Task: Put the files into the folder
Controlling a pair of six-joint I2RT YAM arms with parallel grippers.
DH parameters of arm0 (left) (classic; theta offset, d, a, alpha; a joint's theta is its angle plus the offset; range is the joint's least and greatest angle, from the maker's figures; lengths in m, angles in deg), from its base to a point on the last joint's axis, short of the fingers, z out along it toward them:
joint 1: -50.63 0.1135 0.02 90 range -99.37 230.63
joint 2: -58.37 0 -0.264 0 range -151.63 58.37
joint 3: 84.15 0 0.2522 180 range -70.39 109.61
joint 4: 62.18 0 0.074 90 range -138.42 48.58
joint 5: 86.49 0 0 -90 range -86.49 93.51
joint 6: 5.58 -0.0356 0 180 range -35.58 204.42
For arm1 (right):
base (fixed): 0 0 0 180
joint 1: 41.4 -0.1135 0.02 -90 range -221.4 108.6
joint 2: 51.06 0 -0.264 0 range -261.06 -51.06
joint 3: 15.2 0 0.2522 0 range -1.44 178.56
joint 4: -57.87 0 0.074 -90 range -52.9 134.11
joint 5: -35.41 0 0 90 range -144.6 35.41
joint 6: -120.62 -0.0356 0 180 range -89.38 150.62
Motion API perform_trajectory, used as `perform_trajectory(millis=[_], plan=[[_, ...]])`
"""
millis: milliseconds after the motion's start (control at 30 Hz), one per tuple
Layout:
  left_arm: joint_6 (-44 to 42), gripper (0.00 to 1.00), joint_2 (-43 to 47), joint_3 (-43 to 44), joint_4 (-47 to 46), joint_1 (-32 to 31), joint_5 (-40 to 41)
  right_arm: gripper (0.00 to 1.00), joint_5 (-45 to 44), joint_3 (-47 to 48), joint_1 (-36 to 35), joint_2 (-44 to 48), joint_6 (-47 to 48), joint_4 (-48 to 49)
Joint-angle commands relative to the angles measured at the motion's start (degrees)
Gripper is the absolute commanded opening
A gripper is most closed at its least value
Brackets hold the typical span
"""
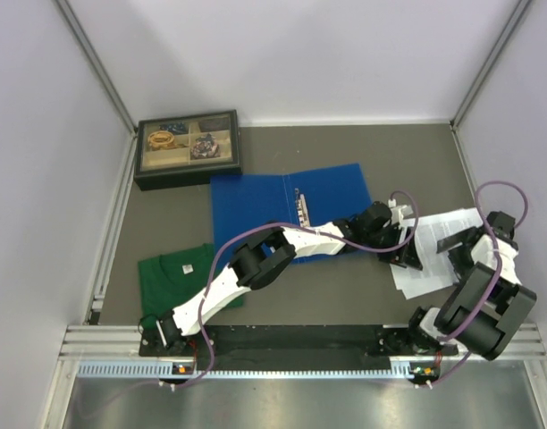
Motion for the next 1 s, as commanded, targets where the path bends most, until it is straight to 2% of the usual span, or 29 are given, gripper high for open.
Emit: perform_trajectory(millis=[0, 100, 300, 433, 533, 567, 667, 967], plan=[[-1.4, 0.70, -0.2, -2.1, 4.7, 0.4, 3.0, 0.99, -3.9, 3.7, -0.5, 5.5, -0.1, -5.6], [0.4, 0.70, -0.5, -2.1, 3.1, 0.4, 1.8, 0.99, -5.4, 1.4, 1.6, 8.4, -1.8, -6.1], [1.2, 0.70, -0.2, -2.0, 2.5, 0.4, 1.2, 0.97, -0.2, -0.9, 4.7, 7.3, -2.0, -4.1], [3.1, 0.70, -1.1, -1.9, 0.8, 0.4, -0.6, 0.84, 6.8, -3.2, 4.7, 7.9, -1.3, -1.0], [3.3, 0.70, -1.5, -2.2, 1.0, 0.4, -1.1, 0.78, 8.4, -5.1, 4.8, 9.9, -1.3, -0.6], [2.8, 0.70, -1.5, -2.1, 1.3, 0.4, -1.0, 0.73, 9.3, -6.2, 4.7, 10.5, -1.2, -0.5], [2.2, 0.70, -1.6, -1.7, 2.3, 0.4, -1.0, 0.64, 11.6, -7.2, 3.9, 11.0, -2.1, -0.9], [1.7, 0.70, -3.1, -0.1, 3.9, 0.4, -2.1, 0.66, 11.3, -7.5, 3.1, 7.7, -4.1, -0.7]])
